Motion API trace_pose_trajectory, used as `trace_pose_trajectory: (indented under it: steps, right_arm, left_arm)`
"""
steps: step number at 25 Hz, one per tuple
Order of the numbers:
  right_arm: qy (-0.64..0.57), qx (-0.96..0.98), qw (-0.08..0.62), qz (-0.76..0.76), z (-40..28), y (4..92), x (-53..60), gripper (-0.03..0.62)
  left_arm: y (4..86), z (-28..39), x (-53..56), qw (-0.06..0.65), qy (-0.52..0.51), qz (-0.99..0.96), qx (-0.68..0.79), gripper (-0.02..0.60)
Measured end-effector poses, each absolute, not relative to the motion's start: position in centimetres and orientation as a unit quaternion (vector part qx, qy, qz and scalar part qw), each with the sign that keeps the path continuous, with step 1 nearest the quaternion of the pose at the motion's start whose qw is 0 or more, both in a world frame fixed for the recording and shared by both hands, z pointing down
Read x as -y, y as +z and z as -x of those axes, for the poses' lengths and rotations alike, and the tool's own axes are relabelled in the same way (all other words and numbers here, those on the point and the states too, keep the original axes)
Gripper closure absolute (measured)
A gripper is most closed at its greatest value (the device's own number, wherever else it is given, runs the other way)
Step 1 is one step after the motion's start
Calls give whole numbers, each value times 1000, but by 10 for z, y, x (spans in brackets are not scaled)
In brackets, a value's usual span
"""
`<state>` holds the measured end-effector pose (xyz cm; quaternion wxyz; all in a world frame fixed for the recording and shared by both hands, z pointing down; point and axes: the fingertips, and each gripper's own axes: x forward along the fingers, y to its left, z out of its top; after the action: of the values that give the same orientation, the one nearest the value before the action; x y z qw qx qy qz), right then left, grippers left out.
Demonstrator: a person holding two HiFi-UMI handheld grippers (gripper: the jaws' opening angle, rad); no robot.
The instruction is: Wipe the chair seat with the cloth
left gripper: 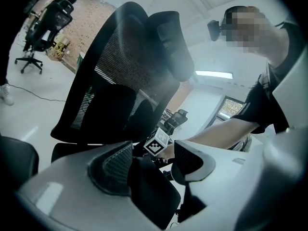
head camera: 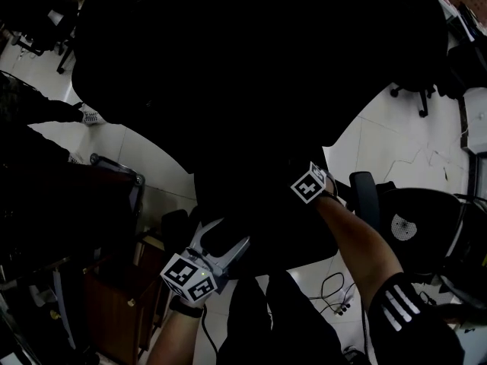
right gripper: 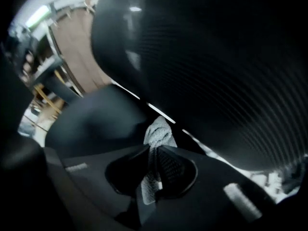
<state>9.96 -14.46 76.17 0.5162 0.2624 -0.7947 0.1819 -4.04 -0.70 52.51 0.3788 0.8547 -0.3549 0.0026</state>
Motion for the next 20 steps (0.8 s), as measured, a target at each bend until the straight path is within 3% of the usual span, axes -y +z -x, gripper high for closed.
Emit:
trace_pose_trajectory:
  steps: [5,11,15,20]
  right_arm:
    - [201,855,453,-151,47,745,74,560]
    - [169,862,472,-77,142,778,-2,560]
    - [159,844,507,-77,117,800,-1,560]
    - [153,794,571,-144,-10,818,31,560]
  left_arm:
    - [516,62,-8,384,-5,-840,384,284]
    - [531,84,-35,386,-5,-831,399,284]
    - [530,80,-32,389,-12,-829,401,284]
    - [524,61,-26,395,-21,-833,387,284]
